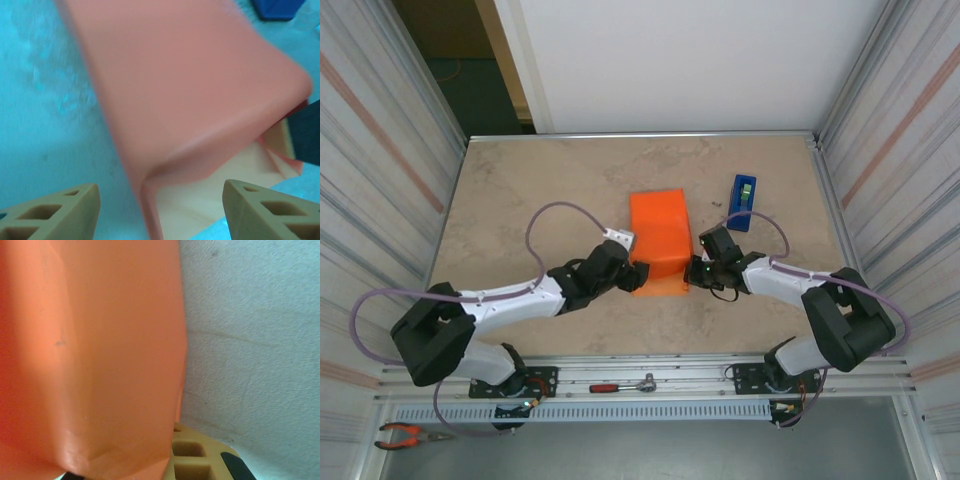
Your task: Wrap the gift box in paper
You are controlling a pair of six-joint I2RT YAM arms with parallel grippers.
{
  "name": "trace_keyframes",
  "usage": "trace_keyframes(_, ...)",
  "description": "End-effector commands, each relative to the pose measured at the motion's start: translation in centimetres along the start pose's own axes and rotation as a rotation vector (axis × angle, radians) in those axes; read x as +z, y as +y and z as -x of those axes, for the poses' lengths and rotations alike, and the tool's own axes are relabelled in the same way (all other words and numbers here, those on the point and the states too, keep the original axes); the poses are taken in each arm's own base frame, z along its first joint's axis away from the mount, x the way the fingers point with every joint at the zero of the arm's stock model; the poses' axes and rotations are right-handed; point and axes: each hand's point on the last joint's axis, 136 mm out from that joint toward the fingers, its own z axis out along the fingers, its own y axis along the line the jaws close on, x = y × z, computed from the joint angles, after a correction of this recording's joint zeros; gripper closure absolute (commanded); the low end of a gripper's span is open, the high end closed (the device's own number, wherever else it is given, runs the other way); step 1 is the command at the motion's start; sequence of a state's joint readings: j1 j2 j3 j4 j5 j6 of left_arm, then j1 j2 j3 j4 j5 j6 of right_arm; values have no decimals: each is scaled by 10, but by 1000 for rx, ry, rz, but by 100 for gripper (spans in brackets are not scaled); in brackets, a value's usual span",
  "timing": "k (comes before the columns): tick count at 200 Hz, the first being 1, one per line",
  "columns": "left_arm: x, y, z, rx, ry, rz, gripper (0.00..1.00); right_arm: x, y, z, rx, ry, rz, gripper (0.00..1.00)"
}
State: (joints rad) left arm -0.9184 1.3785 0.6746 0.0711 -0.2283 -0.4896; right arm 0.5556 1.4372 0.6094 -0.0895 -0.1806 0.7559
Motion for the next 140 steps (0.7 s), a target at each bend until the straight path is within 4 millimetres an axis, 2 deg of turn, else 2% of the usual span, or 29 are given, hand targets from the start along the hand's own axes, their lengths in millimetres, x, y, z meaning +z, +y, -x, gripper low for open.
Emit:
trace_keyframes(1,5,5,-6,-191,-22,16,36,4,8,0,0,-2,4,100)
trace_keyframes(34,13,13,-16,-194,-11,67,41,7,8,-3,0,4,-4,100)
trace_keyframes(61,19,17,-22,-181,3,95,50,7,8,-6,-1,13,-9,100)
trace_keyframes(72,21,19,-25,-176,15,118,53,5,6,-8,-1,19,-20,86)
trace_keyframes(89,24,23,-30,-157,32,154,56,-1,2,-12,-10,24,-29,50)
trace_keyframes(96,25,24,-32,-144,38,170,56,-5,-1,-14,-13,25,-36,41)
trace_keyframes(117,26,28,-35,-121,48,199,57,-18,-3,-17,-24,18,-37,22)
trace_keyframes(140,26,29,-37,-109,48,214,58,-32,1,-10,-24,-20,-18,10)
